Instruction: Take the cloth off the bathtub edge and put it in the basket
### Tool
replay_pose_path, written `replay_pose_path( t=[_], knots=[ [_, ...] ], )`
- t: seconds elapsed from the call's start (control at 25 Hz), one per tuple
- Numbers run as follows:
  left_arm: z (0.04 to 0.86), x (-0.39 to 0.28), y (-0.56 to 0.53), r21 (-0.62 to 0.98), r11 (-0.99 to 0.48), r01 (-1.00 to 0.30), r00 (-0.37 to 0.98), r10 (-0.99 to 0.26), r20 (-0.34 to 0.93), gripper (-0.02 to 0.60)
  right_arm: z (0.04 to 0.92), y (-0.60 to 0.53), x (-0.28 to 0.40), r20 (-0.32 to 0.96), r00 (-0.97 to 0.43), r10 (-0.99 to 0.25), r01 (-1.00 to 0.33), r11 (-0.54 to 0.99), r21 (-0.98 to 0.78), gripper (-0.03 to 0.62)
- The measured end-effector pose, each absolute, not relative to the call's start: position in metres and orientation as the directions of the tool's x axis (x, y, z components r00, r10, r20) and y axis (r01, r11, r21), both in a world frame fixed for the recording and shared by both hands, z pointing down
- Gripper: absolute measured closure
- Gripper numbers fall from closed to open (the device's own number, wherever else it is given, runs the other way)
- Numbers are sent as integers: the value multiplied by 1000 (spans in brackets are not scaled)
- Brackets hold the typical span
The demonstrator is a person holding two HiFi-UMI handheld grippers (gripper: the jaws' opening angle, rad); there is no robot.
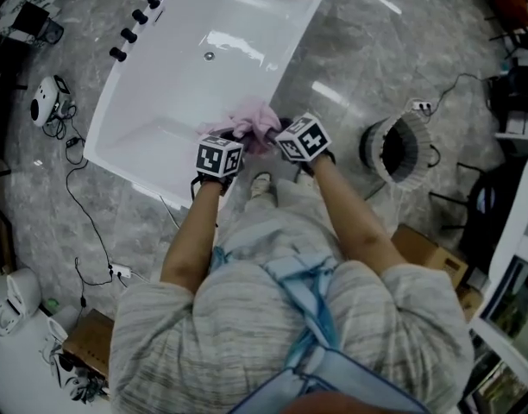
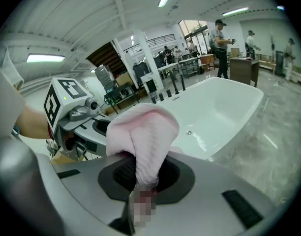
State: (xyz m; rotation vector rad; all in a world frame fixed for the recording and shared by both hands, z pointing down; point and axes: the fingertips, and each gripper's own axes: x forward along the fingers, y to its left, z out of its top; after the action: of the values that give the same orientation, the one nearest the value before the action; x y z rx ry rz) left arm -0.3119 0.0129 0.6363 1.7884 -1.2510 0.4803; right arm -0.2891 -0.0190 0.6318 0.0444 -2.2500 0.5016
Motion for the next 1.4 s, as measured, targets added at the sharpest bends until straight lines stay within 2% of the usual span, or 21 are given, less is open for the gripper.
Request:
replay_pose_path(
  t=[0.32,0.68,1.12,1.4],
  knots=[
    [570,-315,-35,403,-169,-899,406,-667,625,499,563,-57,-295,587,-808,-39,-320,866,-383,541],
    [477,-312,-81,330,-258,-908,398,-779,485,499,466,-97,-291,401,-888,-223,-370,865,-339,542],
    [355,-294,-119,229,-397,-889,449,-857,255,499,342,-129,-271,145,-921,-361,-388,883,-265,542],
    [328,-282,-130,208,-440,-873,479,-854,202,499,314,-138,-258,81,-907,-414,-420,872,-252,542]
  ],
)
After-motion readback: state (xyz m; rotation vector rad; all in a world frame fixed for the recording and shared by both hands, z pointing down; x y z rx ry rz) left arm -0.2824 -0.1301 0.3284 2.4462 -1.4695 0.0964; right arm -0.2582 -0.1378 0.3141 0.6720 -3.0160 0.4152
